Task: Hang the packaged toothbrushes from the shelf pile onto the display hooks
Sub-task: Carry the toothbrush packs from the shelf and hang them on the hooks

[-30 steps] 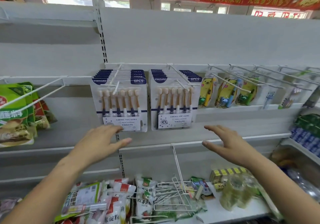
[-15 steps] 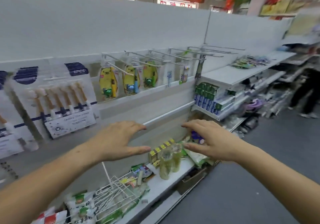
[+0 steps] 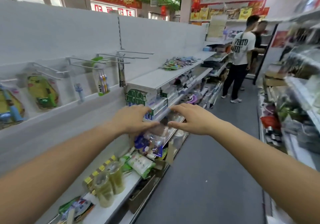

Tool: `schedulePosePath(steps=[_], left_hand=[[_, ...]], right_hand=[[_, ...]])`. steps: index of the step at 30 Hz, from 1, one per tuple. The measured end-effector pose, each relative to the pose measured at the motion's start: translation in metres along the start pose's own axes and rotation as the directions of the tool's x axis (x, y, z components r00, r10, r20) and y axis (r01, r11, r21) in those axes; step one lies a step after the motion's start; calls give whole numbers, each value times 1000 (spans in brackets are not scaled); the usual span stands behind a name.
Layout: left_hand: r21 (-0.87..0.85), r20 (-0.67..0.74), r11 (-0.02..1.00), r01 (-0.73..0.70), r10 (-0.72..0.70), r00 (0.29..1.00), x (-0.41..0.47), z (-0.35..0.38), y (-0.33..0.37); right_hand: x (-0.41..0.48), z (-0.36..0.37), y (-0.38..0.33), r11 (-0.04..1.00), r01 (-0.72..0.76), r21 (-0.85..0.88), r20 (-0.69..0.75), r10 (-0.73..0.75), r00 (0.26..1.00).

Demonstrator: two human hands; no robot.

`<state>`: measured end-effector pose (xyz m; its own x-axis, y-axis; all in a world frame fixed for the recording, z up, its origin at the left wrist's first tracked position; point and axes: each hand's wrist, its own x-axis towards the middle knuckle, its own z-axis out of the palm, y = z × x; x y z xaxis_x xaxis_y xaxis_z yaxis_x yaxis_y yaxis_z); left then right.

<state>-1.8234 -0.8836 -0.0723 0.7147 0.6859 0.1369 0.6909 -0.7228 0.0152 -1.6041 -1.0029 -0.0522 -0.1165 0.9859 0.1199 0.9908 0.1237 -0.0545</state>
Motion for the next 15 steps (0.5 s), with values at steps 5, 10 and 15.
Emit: schedulePosePath(steps=[5, 10, 15], left_hand=[[23, 6, 998, -58, 58, 998, 94, 24, 27], [-3, 25, 993, -122, 122, 992, 184, 47, 38], [-8, 30, 989, -146, 146, 989, 286, 62, 26]], right_hand=[[20, 10, 79, 989, -144, 31, 8, 144, 990], [50, 27, 151, 971, -238, 32, 22, 237, 971], [105, 35, 221, 953, -302, 35, 24, 302, 953]])
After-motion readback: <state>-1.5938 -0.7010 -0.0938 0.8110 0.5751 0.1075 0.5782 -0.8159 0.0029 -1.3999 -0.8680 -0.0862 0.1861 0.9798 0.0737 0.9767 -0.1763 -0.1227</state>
